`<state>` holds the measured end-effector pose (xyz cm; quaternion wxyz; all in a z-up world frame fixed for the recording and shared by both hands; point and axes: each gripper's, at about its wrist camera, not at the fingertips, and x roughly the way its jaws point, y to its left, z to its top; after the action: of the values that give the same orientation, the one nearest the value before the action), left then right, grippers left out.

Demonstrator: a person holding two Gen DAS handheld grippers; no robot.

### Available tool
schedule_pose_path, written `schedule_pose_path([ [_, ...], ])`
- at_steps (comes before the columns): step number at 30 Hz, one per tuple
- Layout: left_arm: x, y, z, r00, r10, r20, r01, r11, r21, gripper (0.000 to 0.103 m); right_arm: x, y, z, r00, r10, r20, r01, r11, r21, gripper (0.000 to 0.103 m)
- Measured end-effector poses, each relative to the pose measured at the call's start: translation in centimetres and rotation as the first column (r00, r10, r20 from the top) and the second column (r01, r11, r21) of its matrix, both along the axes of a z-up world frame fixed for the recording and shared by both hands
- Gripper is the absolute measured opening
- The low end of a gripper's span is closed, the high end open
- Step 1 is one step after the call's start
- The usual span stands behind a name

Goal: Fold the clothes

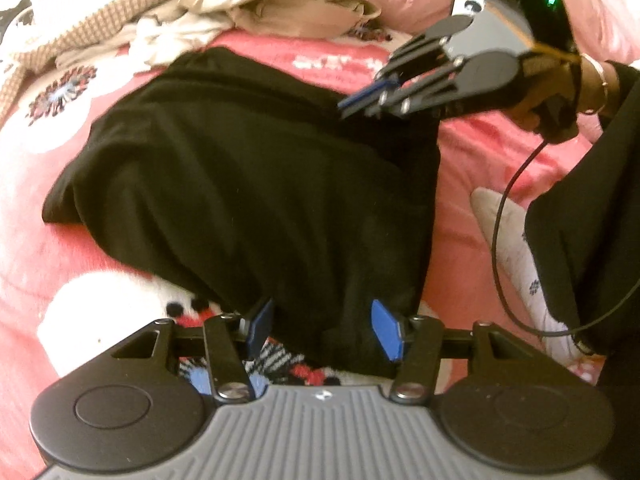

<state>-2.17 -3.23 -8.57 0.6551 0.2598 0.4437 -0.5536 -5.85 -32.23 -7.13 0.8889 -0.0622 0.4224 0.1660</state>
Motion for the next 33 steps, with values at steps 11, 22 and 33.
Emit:
schedule_pose_path([
  [11, 0.4, 0.7, -0.4, 1.000, 0.003, -0.023, -0.003, 1.000, 0.010, 0.056, 1.0, -2.9, 0.7, 0.987, -0.161, 0.009, 0.159, 0.983, 0.095, 0.000],
  [22, 0.5, 0.9, -0.6, 1.000, 0.003, -0.029, -0.002, 1.000, 0.010, 0.056, 4.0, -2.9, 2.4, 0.986, -0.155, 0.067, 0.144, 0.977, 0.155, 0.004],
  [33, 0.4, 1.0, -0.9, 0.999, 0.005, -0.037, -0.004, 1.000, 0.007, 0.057, 9.9, -0.6, 0.9, 0.997, -0.069, 0.041, 0.061, 0.983, 0.172, 0.022],
])
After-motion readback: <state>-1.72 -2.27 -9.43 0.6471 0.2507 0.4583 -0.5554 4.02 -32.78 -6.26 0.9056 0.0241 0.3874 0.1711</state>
